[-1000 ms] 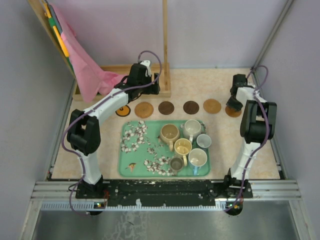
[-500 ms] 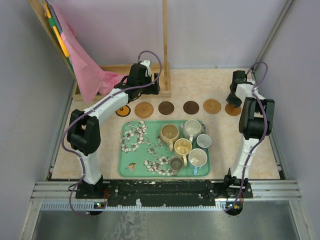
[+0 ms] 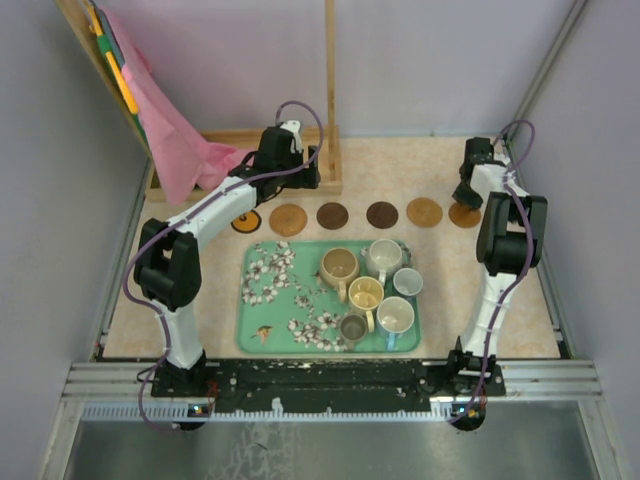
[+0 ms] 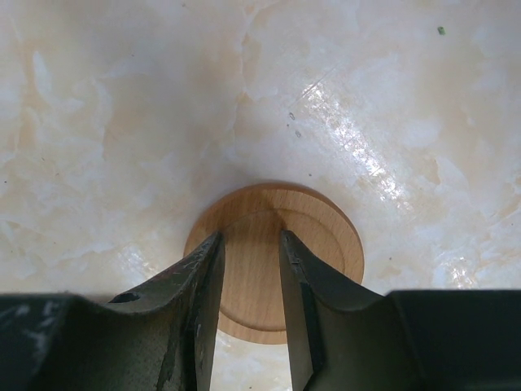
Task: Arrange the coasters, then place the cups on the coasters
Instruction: Move the coaster to the center of the board.
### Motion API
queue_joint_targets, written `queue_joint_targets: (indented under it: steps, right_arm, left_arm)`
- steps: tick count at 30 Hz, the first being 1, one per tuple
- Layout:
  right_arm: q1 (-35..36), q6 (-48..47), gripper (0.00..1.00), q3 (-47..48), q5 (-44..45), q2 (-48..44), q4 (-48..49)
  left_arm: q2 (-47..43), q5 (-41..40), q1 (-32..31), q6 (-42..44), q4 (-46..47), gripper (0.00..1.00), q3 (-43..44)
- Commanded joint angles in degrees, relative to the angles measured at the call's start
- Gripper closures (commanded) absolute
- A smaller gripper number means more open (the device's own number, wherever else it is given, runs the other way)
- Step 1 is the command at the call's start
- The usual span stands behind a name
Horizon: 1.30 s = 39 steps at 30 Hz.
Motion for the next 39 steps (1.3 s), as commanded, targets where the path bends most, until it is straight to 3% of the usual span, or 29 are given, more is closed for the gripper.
queue_joint_targets:
  steps: [1,25,39]
  right_arm:
    - [-0.6,0.1,0.66,1.7,2.6,1.3,-0.3]
    - [-1.3,0.0,0.66,-1.2,2.8,-3.0,1.9]
    - [4.3,-0.9,0.66,2.9,3.4,-11.5,0.2]
  left_arm:
    - [-1.8,0.8,0.1,-0.5,1.1,0.14,0.3]
    - [-2.1,1.0,0.0,-0.3,1.5,0.13,-0.3]
    - [-3.4,0.5,0.1,-1.0,1.8,0.06,-1.3]
